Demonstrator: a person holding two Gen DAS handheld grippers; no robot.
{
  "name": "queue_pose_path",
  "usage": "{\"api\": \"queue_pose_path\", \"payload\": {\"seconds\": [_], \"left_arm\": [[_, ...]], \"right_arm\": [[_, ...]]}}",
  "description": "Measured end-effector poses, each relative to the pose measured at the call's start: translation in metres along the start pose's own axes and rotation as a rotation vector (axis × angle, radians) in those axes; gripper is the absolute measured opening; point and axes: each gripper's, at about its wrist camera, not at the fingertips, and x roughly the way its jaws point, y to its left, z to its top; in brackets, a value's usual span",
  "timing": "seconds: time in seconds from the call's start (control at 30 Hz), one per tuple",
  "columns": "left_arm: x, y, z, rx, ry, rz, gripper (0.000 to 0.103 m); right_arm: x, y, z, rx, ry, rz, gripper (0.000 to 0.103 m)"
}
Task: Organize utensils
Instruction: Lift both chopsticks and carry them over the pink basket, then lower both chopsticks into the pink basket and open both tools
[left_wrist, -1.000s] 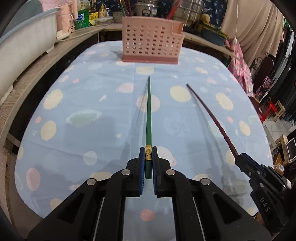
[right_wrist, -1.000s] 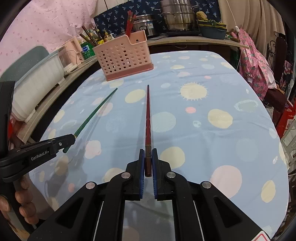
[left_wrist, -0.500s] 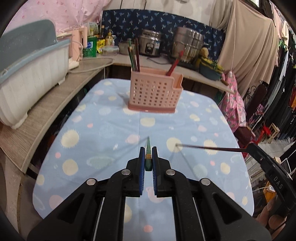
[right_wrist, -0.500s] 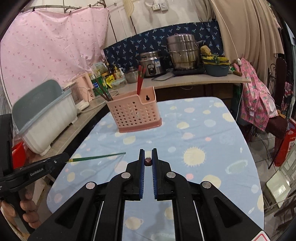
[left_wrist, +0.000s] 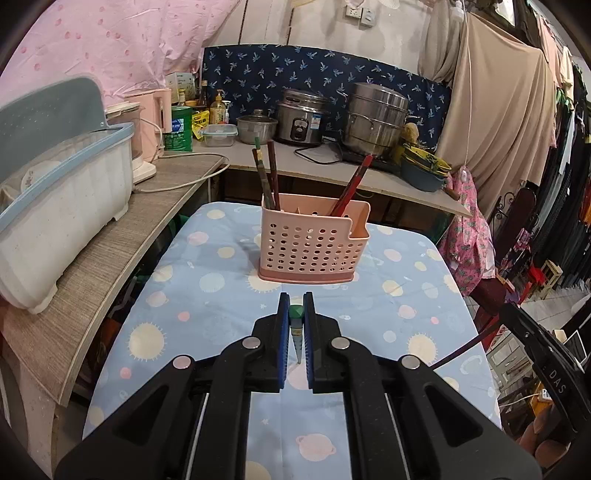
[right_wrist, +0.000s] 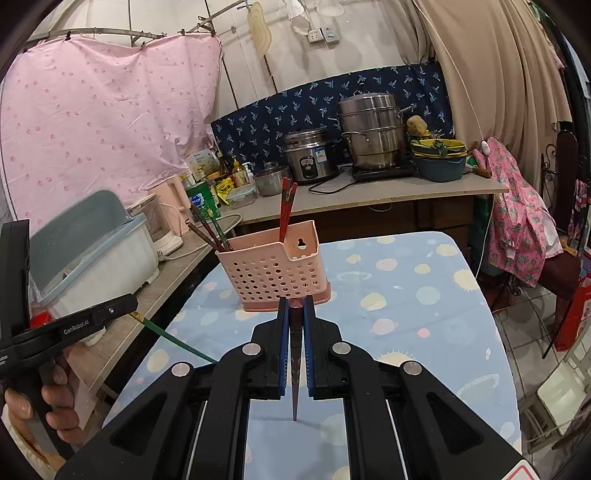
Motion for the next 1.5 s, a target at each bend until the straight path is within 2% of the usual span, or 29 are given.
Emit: {"api": "queue_pose_path", "payload": {"seconds": [0.23,0.37,0.57,0.73,0.9,1.03,1.23,1.5], "left_arm": [[0.006,-0.002,0.015,0.011,-0.01,-0.008,0.007],[0.006,-0.001,0.035,0.007,-0.033,-0.021,0.007],[-0.002,0.003,0.085,-0.015,-0.114,-0.035,0.007],[-0.009,0.002,0.132,-0.019,-0.214,-0.021,0.007],[0.001,0.0,0.178,-0.031,-0.283,0.004,0.007],[0.019,0.003,0.2,-0.046,-0.306,0.013,0.007],[0.053,0.009,0.209,-0.057,-0.286,0.037,0.007],[0.088,0.011,0.197,-0.051,-0.234,0.045,0.007]], "right_arm": [[0.005,0.002,0.004,0.002,-0.003,0.007,0.007],[0.014,0.007,0.025,-0.002,-0.026,0.021,0.007],[0.027,0.015,0.076,0.005,-0.104,0.058,0.007],[0.042,0.019,0.129,0.033,-0.191,0.09,0.007],[0.063,0.027,0.175,0.042,-0.263,0.094,0.007],[0.085,0.03,0.197,0.059,-0.283,0.093,0.007],[0.124,0.031,0.205,0.059,-0.252,0.084,0.007],[0.171,0.027,0.181,0.05,-0.157,0.06,0.007]]}}
